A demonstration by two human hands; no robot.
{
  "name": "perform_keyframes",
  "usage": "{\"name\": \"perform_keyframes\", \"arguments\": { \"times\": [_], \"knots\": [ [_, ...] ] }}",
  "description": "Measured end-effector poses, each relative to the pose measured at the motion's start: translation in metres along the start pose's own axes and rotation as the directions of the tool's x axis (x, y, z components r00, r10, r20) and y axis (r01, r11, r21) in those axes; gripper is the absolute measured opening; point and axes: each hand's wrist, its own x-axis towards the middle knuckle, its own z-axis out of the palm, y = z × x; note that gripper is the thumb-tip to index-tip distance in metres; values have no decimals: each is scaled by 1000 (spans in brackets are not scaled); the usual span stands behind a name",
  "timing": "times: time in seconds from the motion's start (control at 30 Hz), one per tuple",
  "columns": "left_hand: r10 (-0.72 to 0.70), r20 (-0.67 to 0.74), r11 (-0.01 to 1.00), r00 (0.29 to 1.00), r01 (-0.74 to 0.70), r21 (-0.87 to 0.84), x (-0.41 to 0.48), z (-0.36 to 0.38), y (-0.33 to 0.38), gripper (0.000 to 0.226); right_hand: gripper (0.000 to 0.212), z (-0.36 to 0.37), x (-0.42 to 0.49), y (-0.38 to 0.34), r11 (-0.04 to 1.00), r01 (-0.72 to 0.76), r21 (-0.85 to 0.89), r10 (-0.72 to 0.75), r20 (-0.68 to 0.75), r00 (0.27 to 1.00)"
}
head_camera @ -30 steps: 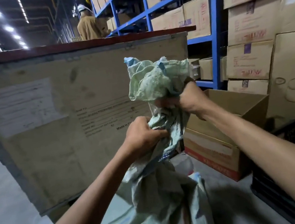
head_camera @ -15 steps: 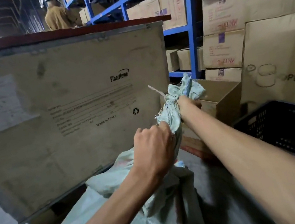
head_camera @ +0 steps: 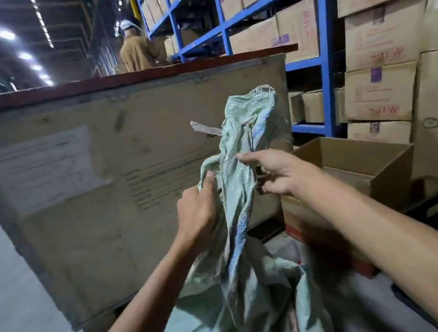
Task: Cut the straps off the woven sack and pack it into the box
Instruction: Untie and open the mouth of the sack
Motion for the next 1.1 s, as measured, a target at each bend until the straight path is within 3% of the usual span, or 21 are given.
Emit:
{"name": "perform_keyframes", "arguments": {
  "times": [0.07,0.13,0.2,0.3,0.37,0.47,0.57,0.7,0.77,0.8,0.83,0.93,0.97,1.03,1.1],
  "knots": [
    [27,-27,998,999,-26,51,2,-4,8,54,45,9,3,3,989,146,-12,-146,-140,979],
    [79,-77,996,994,-77,38,2,-11,21,65,61,16,2,1,967,251,-51,-256,-201,946],
    [141,-72,990,987,-140,18,4,-18,35,74,76,21,0,-2,941,320,-113,-336,-182,924],
    [237,-91,968,967,-227,105,14,-23,43,49,78,27,-4,-9,895,404,-191,-428,-107,897],
    [219,-137,974,966,-210,80,22,-27,43,32,78,25,-7,-15,889,417,-190,-433,-52,900],
    [81,-237,985,968,-114,-132,37,-49,42,27,57,-1,-12,-23,894,436,-101,-443,-58,895],
    [7,-112,932,994,-47,-358,48,-82,38,31,53,-37,-14,-32,904,426,-47,-428,-115,896],
    [-43,24,924,999,49,-379,41,-83,45,24,45,-41,-20,-33,924,366,110,-362,-56,930],
    [-77,85,923,993,103,-370,32,-78,50,22,21,-33,-29,-32,944,271,188,-283,39,958],
    [-62,118,931,991,100,-350,29,-77,53,29,20,-30,-33,-31,945,239,222,-266,97,959],
    [-24,145,943,989,71,-326,28,-76,55,36,33,-29,-33,-32,939,252,236,-288,132,949],
    [153,263,971,953,-96,-218,24,-74,61,52,61,-18,-38,-39,928,337,158,-364,194,911],
    [167,293,977,941,-119,-175,24,-73,65,61,60,-13,-38,-43,935,340,107,-355,230,906],
    [158,270,979,950,-115,-169,27,-68,69,44,51,-7,-40,-49,951,307,24,-304,250,919],
    [102,259,960,960,-27,-278,25,-64,71,33,39,-5,-36,-53,952,305,-6,-301,146,942]
  ]
}}
